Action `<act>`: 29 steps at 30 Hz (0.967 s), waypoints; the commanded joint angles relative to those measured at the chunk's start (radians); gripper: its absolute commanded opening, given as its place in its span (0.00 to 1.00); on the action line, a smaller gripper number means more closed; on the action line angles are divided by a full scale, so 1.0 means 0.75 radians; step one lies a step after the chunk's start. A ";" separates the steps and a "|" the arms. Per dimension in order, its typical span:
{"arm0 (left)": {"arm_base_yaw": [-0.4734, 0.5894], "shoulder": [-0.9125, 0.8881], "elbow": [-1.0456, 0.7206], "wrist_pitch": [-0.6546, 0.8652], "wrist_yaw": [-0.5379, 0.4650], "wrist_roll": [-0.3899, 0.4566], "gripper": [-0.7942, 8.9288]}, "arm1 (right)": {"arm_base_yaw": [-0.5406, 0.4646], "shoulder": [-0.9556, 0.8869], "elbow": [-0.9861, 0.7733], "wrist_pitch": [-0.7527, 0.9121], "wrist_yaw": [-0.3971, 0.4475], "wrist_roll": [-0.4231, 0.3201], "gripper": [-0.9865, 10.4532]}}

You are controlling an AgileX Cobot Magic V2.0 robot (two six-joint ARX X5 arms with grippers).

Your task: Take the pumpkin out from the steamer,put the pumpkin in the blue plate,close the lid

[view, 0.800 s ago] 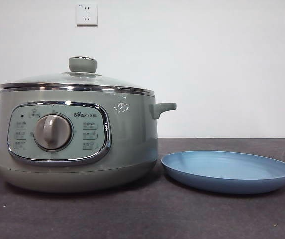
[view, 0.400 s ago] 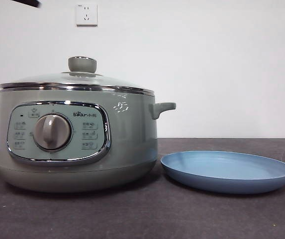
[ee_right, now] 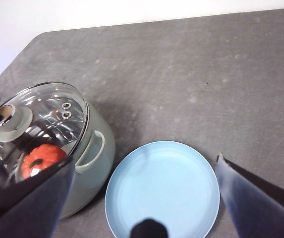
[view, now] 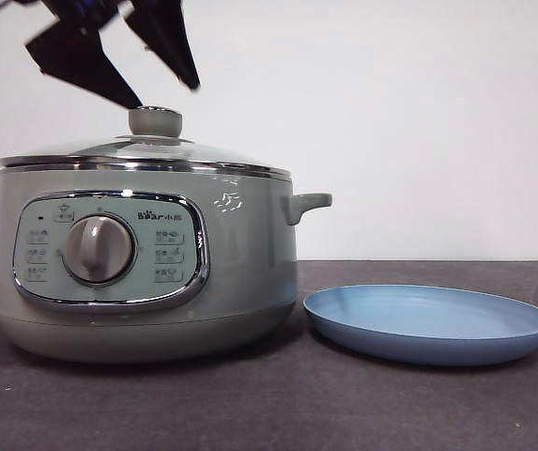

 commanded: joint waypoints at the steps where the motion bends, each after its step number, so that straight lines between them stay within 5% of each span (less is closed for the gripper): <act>1: -0.022 0.038 -0.003 0.001 -0.032 0.037 0.50 | 0.004 0.000 0.003 0.006 -0.001 0.008 0.50; 12: -0.038 0.072 -0.003 -0.043 -0.082 0.048 0.49 | 0.004 0.001 0.003 -0.030 0.000 0.007 0.50; 19: -0.038 0.072 -0.003 -0.064 -0.079 0.106 0.08 | 0.004 0.001 0.003 -0.050 -0.001 0.007 0.50; 29: -0.037 0.062 -0.003 -0.027 -0.139 0.105 0.07 | 0.003 0.001 0.003 -0.061 0.009 0.008 0.50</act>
